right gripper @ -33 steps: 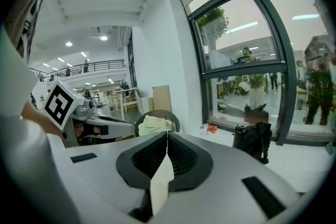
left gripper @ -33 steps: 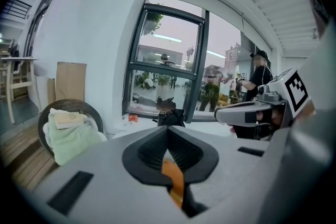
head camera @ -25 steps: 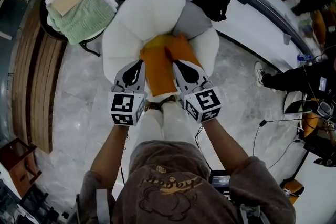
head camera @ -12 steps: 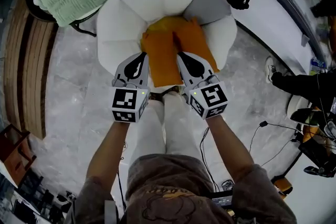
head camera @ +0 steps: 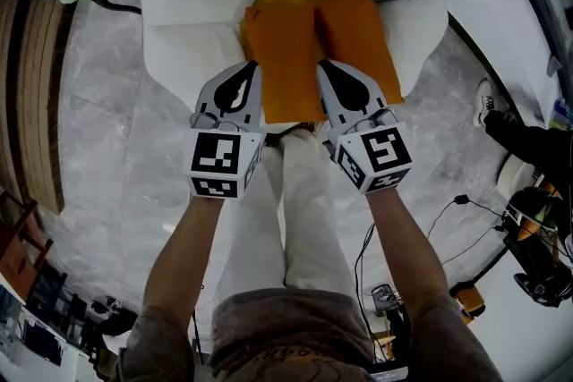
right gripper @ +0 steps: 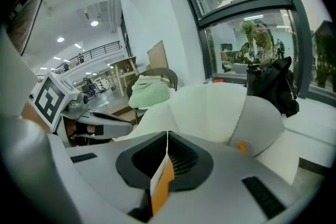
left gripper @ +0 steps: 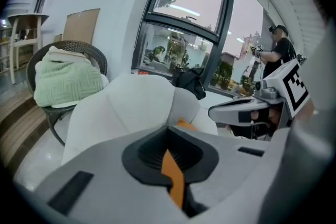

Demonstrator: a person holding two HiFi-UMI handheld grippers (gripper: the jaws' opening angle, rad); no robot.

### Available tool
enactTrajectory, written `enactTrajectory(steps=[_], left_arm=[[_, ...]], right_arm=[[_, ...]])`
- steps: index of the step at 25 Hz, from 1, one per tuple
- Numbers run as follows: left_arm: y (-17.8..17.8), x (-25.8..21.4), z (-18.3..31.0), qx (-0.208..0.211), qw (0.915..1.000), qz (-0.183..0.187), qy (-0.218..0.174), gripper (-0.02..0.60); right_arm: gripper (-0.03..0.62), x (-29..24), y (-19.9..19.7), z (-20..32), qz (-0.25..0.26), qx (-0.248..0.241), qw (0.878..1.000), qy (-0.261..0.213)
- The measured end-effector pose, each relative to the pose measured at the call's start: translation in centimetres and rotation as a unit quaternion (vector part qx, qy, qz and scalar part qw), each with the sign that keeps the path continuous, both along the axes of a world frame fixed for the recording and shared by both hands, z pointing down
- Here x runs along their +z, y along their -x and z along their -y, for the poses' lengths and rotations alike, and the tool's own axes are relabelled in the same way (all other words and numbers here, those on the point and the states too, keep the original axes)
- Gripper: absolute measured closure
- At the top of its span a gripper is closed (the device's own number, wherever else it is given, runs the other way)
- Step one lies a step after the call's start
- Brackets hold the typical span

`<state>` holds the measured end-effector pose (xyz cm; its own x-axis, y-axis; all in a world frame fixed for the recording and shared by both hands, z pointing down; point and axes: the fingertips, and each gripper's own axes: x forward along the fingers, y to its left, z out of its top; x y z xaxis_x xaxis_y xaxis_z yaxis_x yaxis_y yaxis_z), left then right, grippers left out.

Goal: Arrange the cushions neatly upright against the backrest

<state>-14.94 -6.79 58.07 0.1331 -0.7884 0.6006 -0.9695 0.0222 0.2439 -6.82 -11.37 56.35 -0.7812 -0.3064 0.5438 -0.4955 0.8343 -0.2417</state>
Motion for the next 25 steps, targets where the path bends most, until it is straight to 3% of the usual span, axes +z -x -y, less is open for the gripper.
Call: enactTrajectory(steps=[12, 13, 15, 20, 25], left_arm=[[-0.9, 7.1, 0.7, -0.001, 0.9981, -0.036, 0.051, 0.574], [-0.9, 7.8, 0.8, -0.003, 0.9976, -0.038, 0.058, 0.565], [-0.9, 9.2, 1.2, -0.005, 0.9965, -0.042, 0.072, 0.511], [-0.6, 13.4, 1.8, -0.008, 0.9939, -0.041, 0.102, 0.488], [-0.1, 18.3, 1.3, -0.015, 0.9883, -0.051, 0.143, 0.465]], right_arm=[[0.572, 7.5, 0.8, -0.6, -0.048, -0.028, 0.997, 0.061], [0.567, 8.2, 1.0, -0.5, -0.051, -0.032, 0.996, 0.071], [0.482, 10.0, 1.3, -0.4, -0.056, -0.039, 0.993, 0.099], [0.482, 15.2, 1.2, 0.8, -0.102, -0.032, 0.985, 0.137], [0.48, 19.5, 1.4, 0.9, -0.15, -0.059, 0.975, 0.151]])
